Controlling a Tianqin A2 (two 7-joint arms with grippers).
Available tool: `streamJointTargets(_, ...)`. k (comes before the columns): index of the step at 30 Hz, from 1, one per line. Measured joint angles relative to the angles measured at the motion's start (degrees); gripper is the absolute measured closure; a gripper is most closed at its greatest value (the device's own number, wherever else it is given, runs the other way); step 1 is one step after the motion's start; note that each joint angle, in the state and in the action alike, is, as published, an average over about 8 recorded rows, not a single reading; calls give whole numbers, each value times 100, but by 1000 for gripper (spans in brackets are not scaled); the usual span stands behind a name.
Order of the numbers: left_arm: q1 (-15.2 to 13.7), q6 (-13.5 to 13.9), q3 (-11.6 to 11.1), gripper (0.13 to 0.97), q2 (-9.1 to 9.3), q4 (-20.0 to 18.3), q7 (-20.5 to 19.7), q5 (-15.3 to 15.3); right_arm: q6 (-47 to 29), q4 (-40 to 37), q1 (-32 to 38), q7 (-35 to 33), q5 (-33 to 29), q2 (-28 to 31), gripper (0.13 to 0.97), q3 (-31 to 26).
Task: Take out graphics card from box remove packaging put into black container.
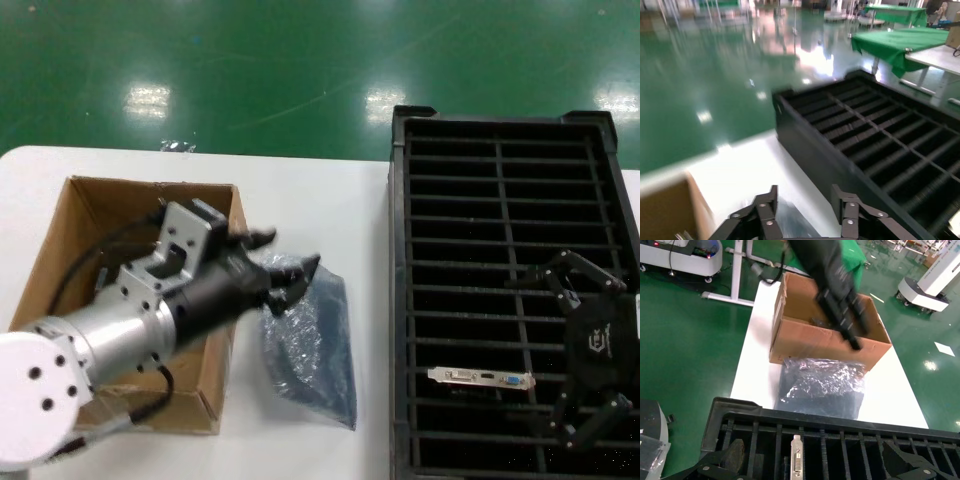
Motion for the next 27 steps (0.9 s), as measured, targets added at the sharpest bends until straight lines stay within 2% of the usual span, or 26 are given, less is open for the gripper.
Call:
streamJointTargets(2,3,-81,14,707,-88,-305,139,102,0,0,0,0,0,0,129,0)
streamJointTargets(4,39,-222,35,707,-169,-597,368,366,0,0,0,0,0,0,129,0)
streamJointTargets(5,68,-311,45,707,-201,-730,509,545,0,0,0,0,0,0,129,0)
streamJointTargets(9,266,-799,34,601,-212,-1126,1294,1484,0,0,0,0,0,0,129,0)
streamJointTargets(11,381,-1079,-24,548,-136,-1250,1779,2003,0,0,0,0,0,0,129,0)
streamJointTargets(15,563,-1610,-259,471,167,-1380,2750,3074,0,0,0,0,0,0,129,0)
streamJointTargets(19,652,-1974,-484,378,466,-1397,3335,3982,0,0,-1,0,0,-1,129,0)
streamJointTargets(21,678,-2072,-530,331,531,-1383,3436,4180,28,-1,-18,-4,6,-14,129,7)
streamJointTargets(23,701,-2143,-541,308,550,-1360,3480,4211,85,-3,-52,-11,18,-39,129,23)
streamJointTargets(25,727,-2205,-526,278,535,-1328,3500,4094,178,-6,-107,-23,37,-81,129,48)
streamJointTargets(27,757,-2267,-496,248,496,-1287,3511,3851,310,-11,-185,-40,64,-140,129,83)
